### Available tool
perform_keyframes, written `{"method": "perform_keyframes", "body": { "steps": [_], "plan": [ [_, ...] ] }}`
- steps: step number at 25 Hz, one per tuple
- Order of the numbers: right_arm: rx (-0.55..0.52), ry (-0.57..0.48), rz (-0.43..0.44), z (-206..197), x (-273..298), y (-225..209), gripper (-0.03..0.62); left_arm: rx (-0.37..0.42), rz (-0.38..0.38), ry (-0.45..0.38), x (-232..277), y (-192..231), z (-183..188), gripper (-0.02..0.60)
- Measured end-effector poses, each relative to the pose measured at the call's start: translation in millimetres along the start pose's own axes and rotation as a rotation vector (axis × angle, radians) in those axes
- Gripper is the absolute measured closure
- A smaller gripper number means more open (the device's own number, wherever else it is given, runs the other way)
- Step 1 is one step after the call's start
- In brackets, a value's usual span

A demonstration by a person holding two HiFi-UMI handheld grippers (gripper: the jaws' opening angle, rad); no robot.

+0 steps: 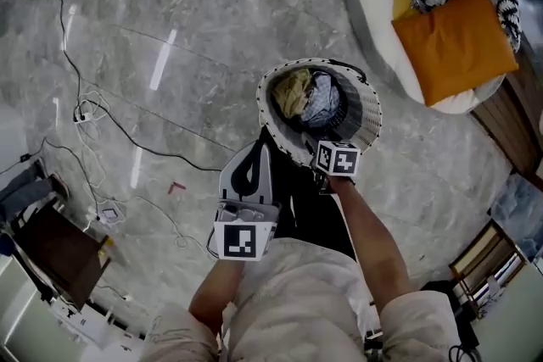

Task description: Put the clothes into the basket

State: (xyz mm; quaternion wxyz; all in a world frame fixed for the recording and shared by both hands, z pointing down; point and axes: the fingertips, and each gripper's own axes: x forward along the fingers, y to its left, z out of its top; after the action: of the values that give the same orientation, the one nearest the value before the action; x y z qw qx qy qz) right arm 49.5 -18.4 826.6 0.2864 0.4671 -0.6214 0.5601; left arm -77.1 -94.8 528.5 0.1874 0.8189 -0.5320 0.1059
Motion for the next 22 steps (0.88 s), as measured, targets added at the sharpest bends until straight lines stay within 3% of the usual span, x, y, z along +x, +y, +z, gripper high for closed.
{"method": "perform_keyframes", "body": {
  "steps": [8, 14, 22],
  "plan": [
    [0.021, -0.130, -0.008, -16.4, -104.7, -11.3, 0.269, 0.083, -0.062, -0.061, -28.9, -73.2, 32.0, 0.577],
    [0.180, -0.290, 0.091, -22.9, -183.8, 1.3, 0.269, 0.122, -0.098, -0.039, -47.3, -116.7, 35.8, 0.577],
    [0.039, -0.501, 0.047, -11.3, -275.4, 5.6, 0.269, 0.187, -0.120, -0.069, -60.0, -146.0, 49.1, 0.577]
  ]
}}
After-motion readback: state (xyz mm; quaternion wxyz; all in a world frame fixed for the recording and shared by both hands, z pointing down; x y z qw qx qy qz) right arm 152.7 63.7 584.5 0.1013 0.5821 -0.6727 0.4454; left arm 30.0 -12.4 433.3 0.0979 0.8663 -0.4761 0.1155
